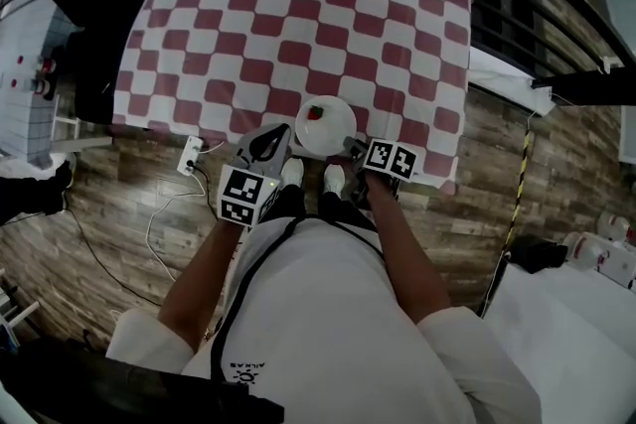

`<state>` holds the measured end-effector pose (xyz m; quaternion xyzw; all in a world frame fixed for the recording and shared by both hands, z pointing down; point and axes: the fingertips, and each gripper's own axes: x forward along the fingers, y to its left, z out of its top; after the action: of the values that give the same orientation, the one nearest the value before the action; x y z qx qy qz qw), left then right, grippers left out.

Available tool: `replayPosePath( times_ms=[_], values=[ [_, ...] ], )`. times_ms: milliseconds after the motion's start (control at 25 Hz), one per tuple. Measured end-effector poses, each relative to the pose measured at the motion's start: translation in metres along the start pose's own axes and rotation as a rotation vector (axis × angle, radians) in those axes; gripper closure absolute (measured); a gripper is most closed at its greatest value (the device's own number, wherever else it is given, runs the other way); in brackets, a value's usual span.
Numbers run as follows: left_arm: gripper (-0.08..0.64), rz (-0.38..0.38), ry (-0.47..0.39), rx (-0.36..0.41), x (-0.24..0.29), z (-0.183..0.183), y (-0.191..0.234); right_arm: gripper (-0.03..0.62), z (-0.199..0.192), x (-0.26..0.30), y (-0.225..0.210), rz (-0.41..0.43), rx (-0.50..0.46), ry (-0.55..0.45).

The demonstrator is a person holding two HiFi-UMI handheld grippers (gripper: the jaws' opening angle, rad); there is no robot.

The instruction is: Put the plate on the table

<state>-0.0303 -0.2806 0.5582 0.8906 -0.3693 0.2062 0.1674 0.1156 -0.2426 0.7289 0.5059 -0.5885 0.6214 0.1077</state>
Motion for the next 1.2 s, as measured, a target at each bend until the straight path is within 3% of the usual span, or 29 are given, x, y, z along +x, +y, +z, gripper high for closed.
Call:
replayPosePath(
  times_ms=[320,800,1200],
  values=[
    [0.555,-0.025,-0.020,0.019,-0.001,0.012,-0.011,0.546,0.003,-0.030,0.010,0.066,-0.028,-0.059],
    [0.555,-0.019,-0.050,0.046,-0.007,0.028,-0.021,0.584,0.013,-0.077,0.044,0.203,-0.043,-0.148],
    [0.555,-0.002,-0.087,0.040,-0.021,0.045,-0.025,0.586,0.024,-0.129,0.084,0.383,-0.105,-0.252]
  ],
)
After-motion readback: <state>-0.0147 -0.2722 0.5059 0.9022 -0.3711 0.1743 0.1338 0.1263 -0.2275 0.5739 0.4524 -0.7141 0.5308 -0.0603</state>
